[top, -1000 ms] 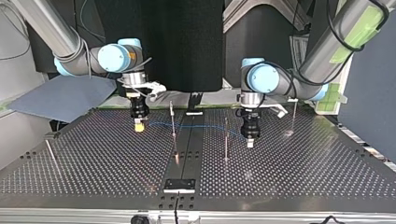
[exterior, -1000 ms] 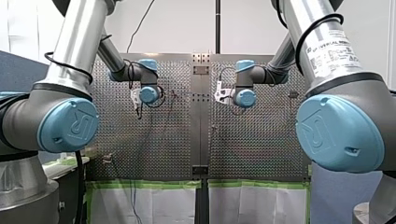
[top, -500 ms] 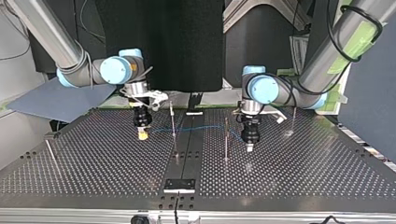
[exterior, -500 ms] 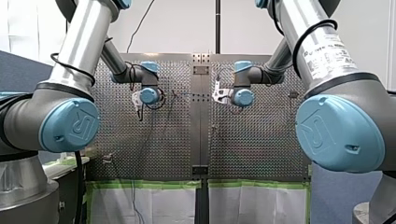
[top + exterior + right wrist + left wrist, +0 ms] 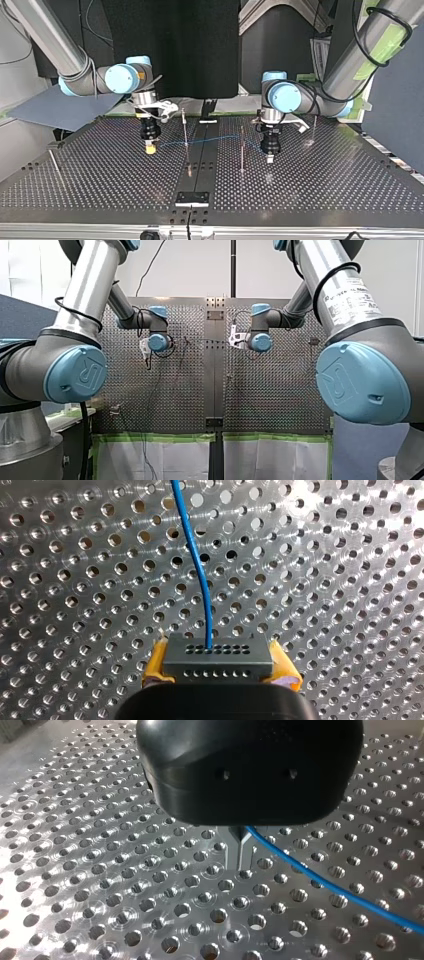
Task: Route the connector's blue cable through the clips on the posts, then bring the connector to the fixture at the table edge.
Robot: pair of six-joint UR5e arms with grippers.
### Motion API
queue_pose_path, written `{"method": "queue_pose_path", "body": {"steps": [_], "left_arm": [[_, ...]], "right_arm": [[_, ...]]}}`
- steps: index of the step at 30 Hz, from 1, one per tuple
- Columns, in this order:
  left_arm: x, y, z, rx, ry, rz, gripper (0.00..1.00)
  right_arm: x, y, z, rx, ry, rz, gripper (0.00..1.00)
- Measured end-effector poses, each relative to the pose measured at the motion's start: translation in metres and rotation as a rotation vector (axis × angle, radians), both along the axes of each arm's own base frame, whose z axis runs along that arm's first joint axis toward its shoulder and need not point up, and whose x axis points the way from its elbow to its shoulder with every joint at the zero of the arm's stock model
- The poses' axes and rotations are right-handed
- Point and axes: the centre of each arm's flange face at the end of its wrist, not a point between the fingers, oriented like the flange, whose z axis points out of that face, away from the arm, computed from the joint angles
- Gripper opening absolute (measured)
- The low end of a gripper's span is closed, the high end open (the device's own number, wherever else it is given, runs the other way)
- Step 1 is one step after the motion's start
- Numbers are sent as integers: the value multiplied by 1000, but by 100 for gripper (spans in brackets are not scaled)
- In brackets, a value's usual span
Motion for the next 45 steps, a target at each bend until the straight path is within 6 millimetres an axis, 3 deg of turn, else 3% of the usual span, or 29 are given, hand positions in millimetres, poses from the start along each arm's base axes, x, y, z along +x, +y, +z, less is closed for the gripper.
{"method": "queue_pose_path", "body": {"steps": [1, 2, 3, 4, 8, 10, 12, 15, 17, 18, 20, 33, 45], "left_arm": [[0, 0, 0, 1, -1, 0, 0], [0, 0, 0, 3, -3, 1, 11], [0, 0, 0, 7, -4, 1, 11], [1, 0, 0, 12, -6, 1, 24], [0, 1, 0, 33, 0, 8, 20], [-1, 2, -1, 38, 9, 15, 10], [-2, 3, -2, 42, 21, 24, 10], [-2, 3, -3, 41, 28, 21, 19], [-2, 3, -3, 40, 28, 11, 63], [-1, 3, -3, 40, 28, 5, 63], [-1, 3, -3, 42, 27, -8, 98], [-1, -3, -3, -5, 35, -101, 98], [-19, -2, -16, 23, 141, -62, 98]], "right_arm": [[1, 1, 0, 1, 1, 1, 0], [1, 1, 0, 2, 1, 2, 0], [1, 1, 0, 2, 2, 3, 0], [2, 2, 0, 4, 3, 4, 0], [3, 4, -2, 11, 8, 6, 0], [3, 4, -2, 14, 10, 7, 0], [4, 5, -2, 17, 12, 8, 0], [4, 6, -3, 21, 14, 10, 0], [5, 7, -3, 23, 15, 12, 0], [5, 8, -3, 24, 16, 12, 0], [5, 8, -4, 27, 17, 12, 0], [8, 11, -4, 33, 21, 16, 0], [8, 13, -5, 39, 24, 16, 0]]}}
